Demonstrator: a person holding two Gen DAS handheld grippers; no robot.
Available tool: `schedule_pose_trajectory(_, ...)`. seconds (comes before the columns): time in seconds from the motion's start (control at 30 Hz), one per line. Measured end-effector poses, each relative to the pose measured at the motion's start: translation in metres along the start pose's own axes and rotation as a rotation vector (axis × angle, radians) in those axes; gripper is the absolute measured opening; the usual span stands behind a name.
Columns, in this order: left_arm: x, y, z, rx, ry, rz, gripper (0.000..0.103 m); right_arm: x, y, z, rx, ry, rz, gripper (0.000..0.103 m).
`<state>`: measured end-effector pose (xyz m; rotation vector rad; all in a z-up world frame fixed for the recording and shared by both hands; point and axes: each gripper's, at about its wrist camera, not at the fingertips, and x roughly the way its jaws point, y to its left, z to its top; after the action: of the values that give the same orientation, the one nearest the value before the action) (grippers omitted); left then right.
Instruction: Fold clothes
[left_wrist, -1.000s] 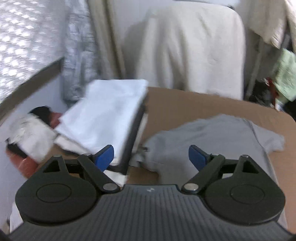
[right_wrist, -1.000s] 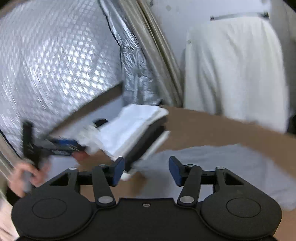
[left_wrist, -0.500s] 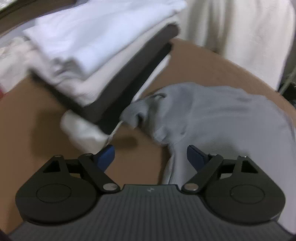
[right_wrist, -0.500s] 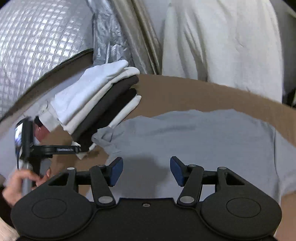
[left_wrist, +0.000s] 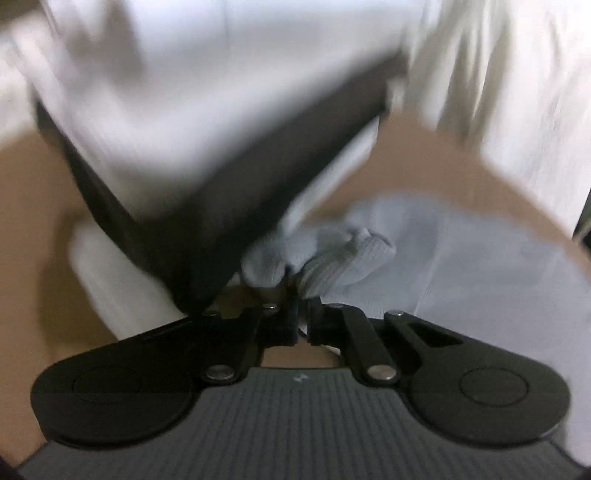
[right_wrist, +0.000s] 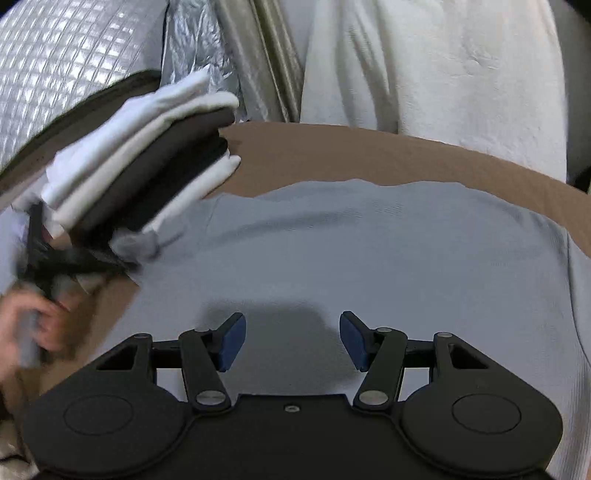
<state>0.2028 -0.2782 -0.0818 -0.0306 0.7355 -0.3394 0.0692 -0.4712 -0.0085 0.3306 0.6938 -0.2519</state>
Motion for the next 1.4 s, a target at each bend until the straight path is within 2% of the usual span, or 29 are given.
schedule_pose_trajectory(0.1, -0.015, 0.002, 0.0, 0.02, -0.004, 0.019, 0.004, 0.017, -0.017, -0.009, 0.018, 0.025, -0.011, 0.062)
schedule_pose_trajectory(0.17, 0.007, 0.017, -0.01, -0.084, 0.134, -0.009, 0.004, 0.032, -0.032, -0.017, 0.066, 0.056, -0.02, 0.062)
schedule_pose_trajectory(0.23, 0.037, 0.029, -0.022, -0.131, 0.272, 0.02, 0.005, 0.038, -0.045, -0.019, 0.112, 0.065, -0.007, 0.062)
schedule_pose_trajectory(0.3, 0.051, 0.035, -0.027, -0.176, 0.336, 0.046, 0.008, 0.041, -0.055, -0.02, 0.149, 0.061, 0.017, 0.062)
schedule_pose_trajectory(0.37, 0.046, 0.029, -0.02, -0.149, 0.358, 0.068, 0.01, 0.044, -0.064, -0.019, 0.179, 0.057, 0.038, 0.062)
schedule_pose_trajectory(0.4, 0.041, 0.023, -0.016, -0.114, 0.356, 0.088, 0.014, 0.043, -0.065, -0.017, 0.177, 0.055, 0.039, 0.062)
schedule_pose_trajectory(0.47, 0.029, 0.015, -0.012, -0.075, 0.296, 0.135, 0.015, 0.042, -0.069, -0.015, 0.172, 0.051, 0.024, 0.062)
schedule_pose_trajectory(0.53, 0.023, 0.003, -0.008, -0.013, 0.164, 0.15, 0.031, 0.043, -0.076, -0.015, 0.189, 0.048, 0.011, 0.062)
schedule_pose_trajectory(0.6, 0.031, -0.008, -0.01, 0.054, 0.093, 0.115, 0.103, 0.046, -0.084, -0.014, 0.216, 0.044, 0.005, 0.062)
schedule_pose_trajectory(0.7, 0.061, -0.022, -0.02, 0.115, 0.15, 0.06, 0.103, 0.05, -0.092, -0.014, 0.244, 0.039, 0.017, 0.063)
schedule_pose_trajectory(0.73, 0.071, -0.026, -0.024, 0.14, 0.156, 0.076, 0.101, 0.051, -0.092, -0.014, 0.244, 0.037, 0.018, 0.063)
schedule_pose_trajectory(0.77, 0.078, -0.03, -0.027, 0.162, 0.146, 0.115, 0.085, 0.052, -0.092, -0.014, 0.238, 0.036, 0.017, 0.064)
schedule_pose_trajectory(0.8, 0.083, -0.033, -0.028, 0.182, 0.133, 0.158, 0.048, 0.053, -0.091, -0.014, 0.224, 0.036, 0.014, 0.066)
schedule_pose_trajectory(0.83, 0.083, -0.032, -0.028, 0.182, 0.122, 0.175, 0.025, 0.054, -0.089, -0.013, 0.208, 0.036, 0.01, 0.066)
schedule_pose_trajectory(0.87, 0.073, -0.028, -0.022, 0.153, 0.096, 0.157, 0.007, 0.054, -0.087, -0.013, 0.194, 0.037, 0.005, 0.067)
schedule_pose_trajectory(0.97, 0.024, -0.011, -0.003, 0.057, -0.041, 0.055, 0.008, 0.054, -0.086, -0.013, 0.164, 0.038, 0.003, 0.067)
schedule_pose_trajectory(1.03, 0.01, -0.006, 0.005, 0.034, -0.071, 0.024, 0.008, 0.054, -0.087, -0.013, 0.151, 0.039, 0.01, 0.067)
schedule_pose_trajectory(1.07, 0.014, -0.004, 0.001, 0.023, -0.038, 0.036, 0.008, 0.055, -0.088, -0.013, 0.146, 0.041, 0.013, 0.067)
schedule_pose_trajectory(1.1, 0.025, -0.005, -0.005, 0.03, 0.035, 0.067, 0.009, 0.055, -0.088, -0.012, 0.145, 0.043, 0.013, 0.067)
schedule_pose_trajectory(1.13, 0.038, -0.008, -0.012, 0.042, 0.118, 0.104, 0.012, 0.055, -0.089, -0.011, 0.143, 0.045, 0.01, 0.067)
schedule_pose_trajectory(1.2, 0.061, -0.006, -0.023, 0.05, 0.22, 0.165, 0.024, 0.055, -0.089, -0.01, 0.137, 0.057, -0.005, 0.067)
schedule_pose_trajectory(1.23, 0.072, -0.004, -0.028, 0.052, 0.267, 0.195, 0.027, 0.054, -0.089, -0.01, 0.13, 0.071, -0.028, 0.067)
schedule_pose_trajectory(1.27, 0.07, -0.003, -0.025, 0.04, 0.254, 0.207, 0.032, 0.053, -0.088, -0.01, 0.124, 0.086, -0.05, 0.067)
schedule_pose_trajectory(1.3, 0.064, -0.002, -0.019, 0.023, 0.221, 0.214, 0.032, 0.052, -0.086, -0.01, 0.109, 0.101, -0.072, 0.067)
schedule_pose_trajectory(1.33, 0.053, -0.001, -0.015, 0.008, 0.167, 0.197, 0.032, 0.049, -0.084, -0.01, 0.078, 0.119, -0.099, 0.067)
schedule_pose_trajectory(1.4, 0.02, -0.007, -0.011, -0.001, 0.002, 0.105, 0.031, 0.045, -0.083, -0.008, 0.016, 0.159, -0.162, 0.071)
